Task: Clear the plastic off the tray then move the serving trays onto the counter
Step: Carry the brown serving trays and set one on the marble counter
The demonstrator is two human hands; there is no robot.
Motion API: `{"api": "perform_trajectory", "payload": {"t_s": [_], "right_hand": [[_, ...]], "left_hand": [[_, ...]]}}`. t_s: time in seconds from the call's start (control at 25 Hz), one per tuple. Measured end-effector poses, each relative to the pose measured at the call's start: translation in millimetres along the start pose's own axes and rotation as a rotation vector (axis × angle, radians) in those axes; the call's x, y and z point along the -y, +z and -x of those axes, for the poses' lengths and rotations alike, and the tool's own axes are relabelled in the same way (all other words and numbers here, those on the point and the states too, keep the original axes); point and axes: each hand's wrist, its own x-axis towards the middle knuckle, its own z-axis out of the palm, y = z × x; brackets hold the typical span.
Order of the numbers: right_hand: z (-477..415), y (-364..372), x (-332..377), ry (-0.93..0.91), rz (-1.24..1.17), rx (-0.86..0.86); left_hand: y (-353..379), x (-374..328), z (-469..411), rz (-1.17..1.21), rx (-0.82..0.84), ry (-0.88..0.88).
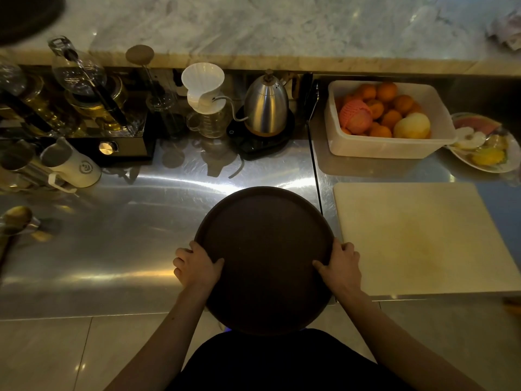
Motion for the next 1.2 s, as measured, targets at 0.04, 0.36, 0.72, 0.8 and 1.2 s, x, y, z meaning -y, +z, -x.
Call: {"api": "perform_trajectory", "payload": {"t_s": [0.04, 0.36, 0.72, 0.8, 1.2], "right_hand": [[0, 1, 0, 0.003, 0.002, 0.004], [3, 4, 6, 0.023, 0.065, 0.073], [17, 9, 10, 0.021, 0.037, 0.034], [27, 13, 12, 0.014, 0.028, 0.018], [53, 2, 36, -0.288, -0.012, -0.006]], "left_hand": [[0, 1, 0, 0.003, 0.003, 0.003], [2, 18, -3, -0.056, -0.015, 0.166], [-1, 31, -4, 0.013, 0.050, 0.260], [-4, 35, -2, 0.056, 0.058, 0.293], [-19, 53, 45, 0.283, 0.045, 0.380]]}}
